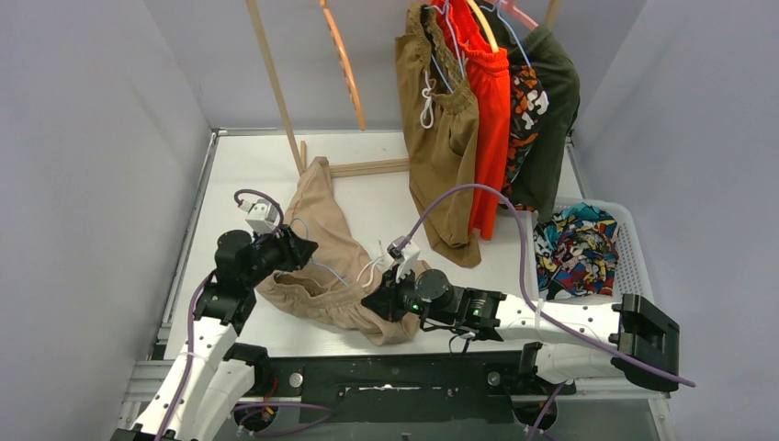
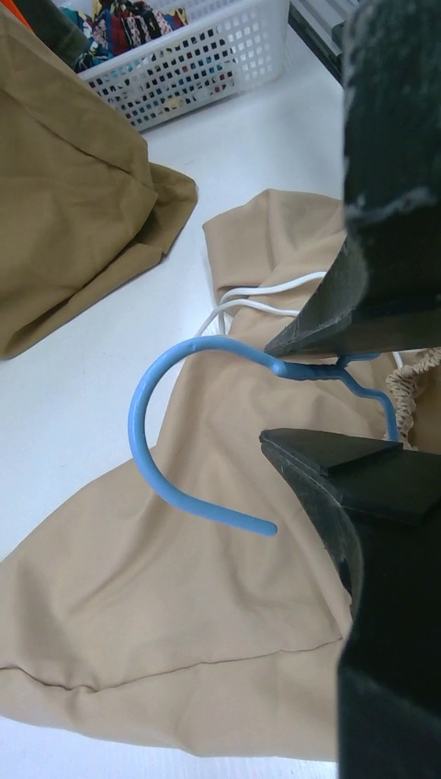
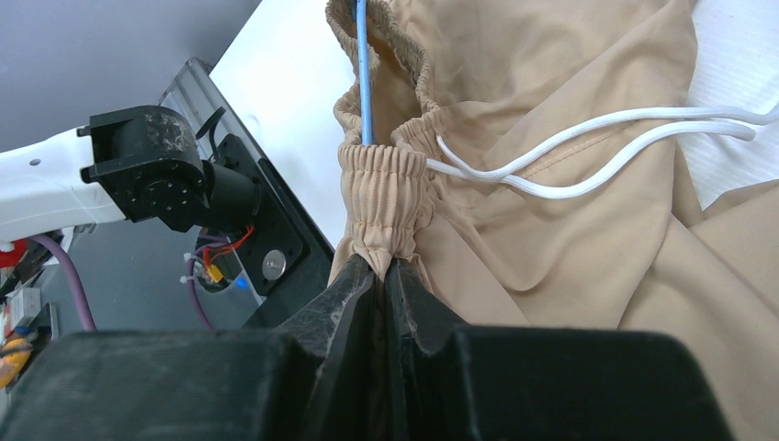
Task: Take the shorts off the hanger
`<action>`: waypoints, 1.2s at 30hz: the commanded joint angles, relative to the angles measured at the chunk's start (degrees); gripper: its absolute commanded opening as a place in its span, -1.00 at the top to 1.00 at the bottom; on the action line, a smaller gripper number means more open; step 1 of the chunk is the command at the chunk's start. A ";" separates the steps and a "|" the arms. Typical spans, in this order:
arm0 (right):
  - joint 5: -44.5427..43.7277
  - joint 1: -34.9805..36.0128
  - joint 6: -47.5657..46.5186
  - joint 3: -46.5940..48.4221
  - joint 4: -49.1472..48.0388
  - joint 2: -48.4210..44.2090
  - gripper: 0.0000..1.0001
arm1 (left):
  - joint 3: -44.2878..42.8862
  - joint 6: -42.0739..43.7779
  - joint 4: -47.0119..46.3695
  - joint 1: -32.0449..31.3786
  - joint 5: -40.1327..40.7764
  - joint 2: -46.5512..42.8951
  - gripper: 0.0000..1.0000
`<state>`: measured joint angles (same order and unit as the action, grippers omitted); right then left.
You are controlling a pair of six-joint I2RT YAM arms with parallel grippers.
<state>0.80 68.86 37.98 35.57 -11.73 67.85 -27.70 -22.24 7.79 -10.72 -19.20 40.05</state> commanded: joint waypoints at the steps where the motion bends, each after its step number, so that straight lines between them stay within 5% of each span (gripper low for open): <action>1: -0.79 0.55 -0.53 0.98 -1.91 -1.62 1.00 | -2.71 1.50 -1.00 0.13 0.78 -0.06 0.31; 4: -0.69 0.59 -0.56 1.08 -1.59 -1.58 1.00 | -2.66 1.58 -1.10 0.09 0.49 -0.28 0.43; 9: -0.27 0.59 -0.36 1.12 -1.35 -1.10 1.00 | -2.41 1.76 -1.31 0.09 1.63 -0.76 1.00; 16: -2.37 0.12 0.73 5.54 6.59 -0.91 0.54 | -3.83 2.36 -0.99 0.06 1.18 -2.19 1.00; 22: -6.05 -0.04 -0.26 14.50 17.61 -3.83 0.04 | -25.69 5.86 13.09 0.06 1.16 1.83 1.00; 29: -5.00 0.18 -2.82 23.12 19.33 -9.38 -0.39 | -56.06 8.32 30.11 -1.80 6.27 9.91 1.00; 36: -12.26 0.31 -6.21 30.95 27.67 -5.21 -0.44 | -60.06 4.37 30.64 -2.02 2.21 12.05 1.00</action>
<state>-4.99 68.99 33.93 64.31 9.47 59.79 -87.83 -15.42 35.51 -12.47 -15.86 50.22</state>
